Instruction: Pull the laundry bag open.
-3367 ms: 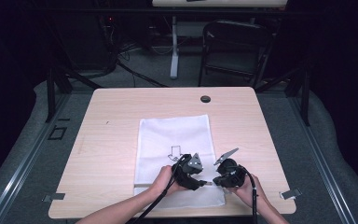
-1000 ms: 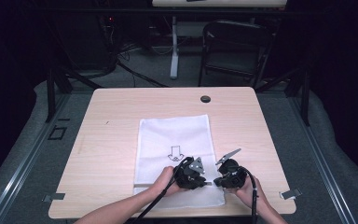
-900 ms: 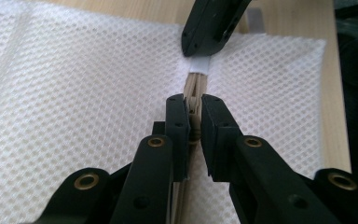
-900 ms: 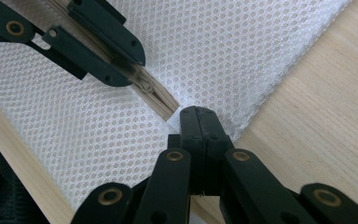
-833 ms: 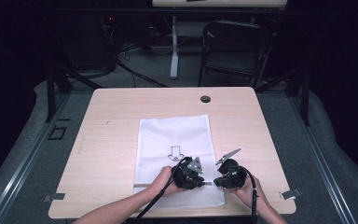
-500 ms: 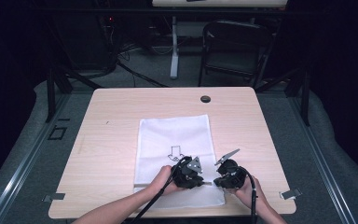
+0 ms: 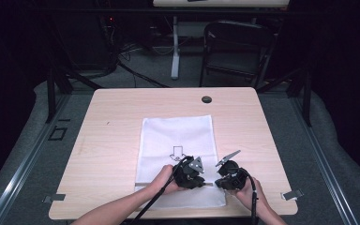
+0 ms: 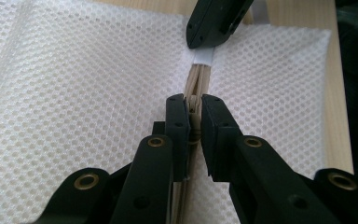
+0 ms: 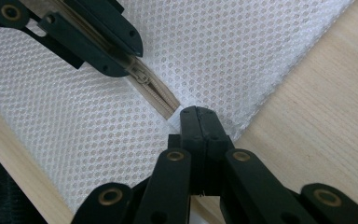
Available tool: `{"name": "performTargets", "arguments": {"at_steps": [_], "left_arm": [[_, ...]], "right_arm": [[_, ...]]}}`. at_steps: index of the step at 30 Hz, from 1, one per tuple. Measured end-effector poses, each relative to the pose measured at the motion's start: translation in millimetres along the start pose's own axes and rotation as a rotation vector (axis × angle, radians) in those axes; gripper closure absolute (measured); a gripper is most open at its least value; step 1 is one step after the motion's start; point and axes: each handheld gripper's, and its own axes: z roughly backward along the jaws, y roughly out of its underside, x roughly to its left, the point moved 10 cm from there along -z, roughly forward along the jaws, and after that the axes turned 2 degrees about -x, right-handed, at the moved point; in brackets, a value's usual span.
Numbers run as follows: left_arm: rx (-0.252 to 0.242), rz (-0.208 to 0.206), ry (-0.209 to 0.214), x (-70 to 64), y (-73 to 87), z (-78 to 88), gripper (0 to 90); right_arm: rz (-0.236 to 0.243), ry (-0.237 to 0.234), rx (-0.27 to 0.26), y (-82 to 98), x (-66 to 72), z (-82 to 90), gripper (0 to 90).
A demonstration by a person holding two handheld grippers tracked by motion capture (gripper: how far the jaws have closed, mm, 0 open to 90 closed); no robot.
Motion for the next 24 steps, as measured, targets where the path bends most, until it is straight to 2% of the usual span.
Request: {"name": "performTargets", "arguments": {"at_steps": [1, 2, 9, 24], "left_arm": [[0.012, -0.002, -0.009, 1.2, 1.2, 2.0, 82.3], [-0.001, 0.003, -0.001, 0.9, 1.0, 1.8, 82.3], [-0.003, 0.003, 0.001, 1.2, 3.5, 5.0, 82.3], [0.005, 0.002, -0.011, 3.6, 11.8, 15.9, 82.3]], "right_arm": [[-0.001, 0.001, 0.0, 0.0, -0.1, -0.1, 90.0], [-0.001, 0.001, -0.001, -0.1, -0.2, -0.1, 90.0], [-0.003, -0.002, -0.003, -0.6, 0.7, -0.4, 90.0], [0.007, 0.0, 0.006, 0.0, -0.8, 0.0, 90.0]]}}
